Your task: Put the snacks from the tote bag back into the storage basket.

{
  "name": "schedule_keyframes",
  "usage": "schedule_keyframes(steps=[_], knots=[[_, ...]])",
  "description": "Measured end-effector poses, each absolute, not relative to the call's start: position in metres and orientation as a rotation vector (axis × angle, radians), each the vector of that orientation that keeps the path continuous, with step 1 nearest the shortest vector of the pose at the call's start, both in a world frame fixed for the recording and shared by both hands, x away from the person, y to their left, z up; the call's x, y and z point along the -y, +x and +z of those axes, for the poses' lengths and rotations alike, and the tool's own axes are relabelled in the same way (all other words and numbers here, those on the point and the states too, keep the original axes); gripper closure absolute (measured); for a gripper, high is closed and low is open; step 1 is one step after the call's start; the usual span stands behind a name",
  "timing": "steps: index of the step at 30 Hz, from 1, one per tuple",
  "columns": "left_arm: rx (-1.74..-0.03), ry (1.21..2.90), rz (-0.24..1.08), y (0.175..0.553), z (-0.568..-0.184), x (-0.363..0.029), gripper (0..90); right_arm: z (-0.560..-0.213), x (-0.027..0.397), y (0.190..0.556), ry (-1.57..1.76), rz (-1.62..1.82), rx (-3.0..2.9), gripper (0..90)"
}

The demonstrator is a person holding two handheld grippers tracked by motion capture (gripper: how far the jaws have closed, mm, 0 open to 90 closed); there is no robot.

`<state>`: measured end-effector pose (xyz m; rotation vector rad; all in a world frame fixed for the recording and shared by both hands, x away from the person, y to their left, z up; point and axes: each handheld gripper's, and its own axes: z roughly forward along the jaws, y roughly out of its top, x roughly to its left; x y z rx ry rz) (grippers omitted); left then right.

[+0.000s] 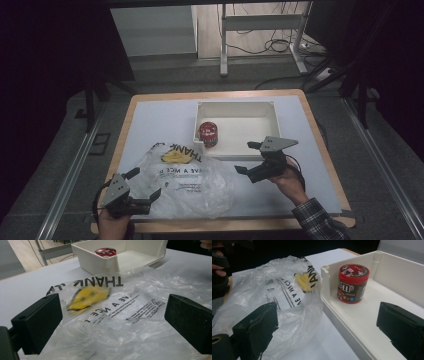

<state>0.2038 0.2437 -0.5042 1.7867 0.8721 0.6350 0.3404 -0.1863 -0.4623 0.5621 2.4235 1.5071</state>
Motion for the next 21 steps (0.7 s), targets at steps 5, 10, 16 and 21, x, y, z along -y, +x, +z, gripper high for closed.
schedule_keyframes(steps=[5, 10, 16, 21], knots=[[-0.872, 1.787, 0.636, 0.204, -0.504, -0.244, 1.4, -0.463, 0.193, 0.336, 0.575, 1.508, -2.405, 3.9], [-0.871, 1.786, 0.636, 0.204, -0.504, -0.244, 1.4, -0.464, 0.203, 0.33, 0.596, 1.506, -2.385, 4.0], [-0.868, 1.785, 0.638, 0.203, -0.504, -0.243, 1.4, -0.466, 0.214, 0.324, 0.62, 1.49, -2.368, 4.0], [-0.867, 1.786, 0.639, 0.203, -0.504, -0.243, 1.4, -0.469, 0.219, 0.322, 0.634, 1.482, -2.368, 4.0]])
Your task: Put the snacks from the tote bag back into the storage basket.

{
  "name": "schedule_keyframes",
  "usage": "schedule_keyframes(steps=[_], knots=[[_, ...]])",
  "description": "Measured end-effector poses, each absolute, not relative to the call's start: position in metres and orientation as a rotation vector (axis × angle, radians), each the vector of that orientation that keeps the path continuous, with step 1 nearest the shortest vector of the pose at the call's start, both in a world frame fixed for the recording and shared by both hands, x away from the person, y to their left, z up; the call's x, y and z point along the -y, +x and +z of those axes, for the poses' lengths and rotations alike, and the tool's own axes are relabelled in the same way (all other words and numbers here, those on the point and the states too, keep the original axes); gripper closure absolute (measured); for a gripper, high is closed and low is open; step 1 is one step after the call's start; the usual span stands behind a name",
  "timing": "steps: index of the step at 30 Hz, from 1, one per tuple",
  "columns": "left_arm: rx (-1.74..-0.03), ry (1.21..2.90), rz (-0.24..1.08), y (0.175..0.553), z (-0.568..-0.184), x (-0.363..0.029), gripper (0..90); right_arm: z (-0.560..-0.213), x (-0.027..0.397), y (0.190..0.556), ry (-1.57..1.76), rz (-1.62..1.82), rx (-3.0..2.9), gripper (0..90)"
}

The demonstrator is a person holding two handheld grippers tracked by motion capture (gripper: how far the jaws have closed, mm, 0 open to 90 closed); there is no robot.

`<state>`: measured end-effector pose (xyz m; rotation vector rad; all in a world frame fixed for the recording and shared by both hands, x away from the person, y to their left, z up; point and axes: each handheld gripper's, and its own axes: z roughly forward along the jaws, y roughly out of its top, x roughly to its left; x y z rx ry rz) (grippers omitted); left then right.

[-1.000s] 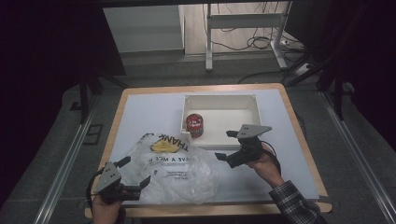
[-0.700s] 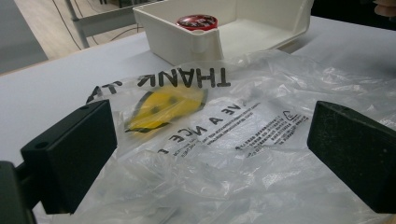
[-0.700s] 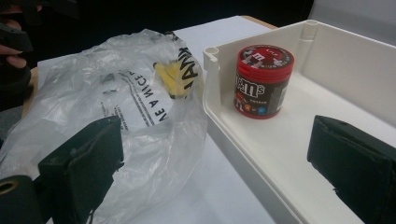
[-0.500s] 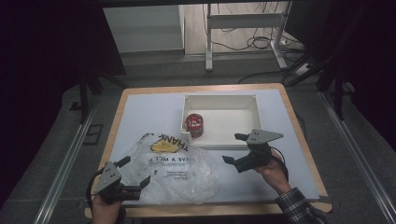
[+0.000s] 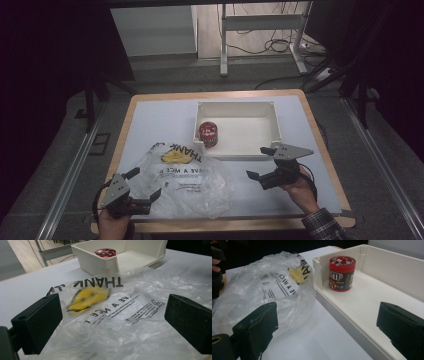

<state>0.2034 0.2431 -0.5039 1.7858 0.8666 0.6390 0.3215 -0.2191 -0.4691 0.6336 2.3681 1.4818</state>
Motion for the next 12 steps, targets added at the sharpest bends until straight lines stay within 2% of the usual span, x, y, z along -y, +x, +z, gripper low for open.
schedule_keyframes(steps=[12], knots=[[-0.866, 1.789, 0.64, 0.2037, -0.5034, -0.2427, 1.4, -0.4785, 0.227, 0.3209, 0.662, 1.437, -2.424, 3.9]])
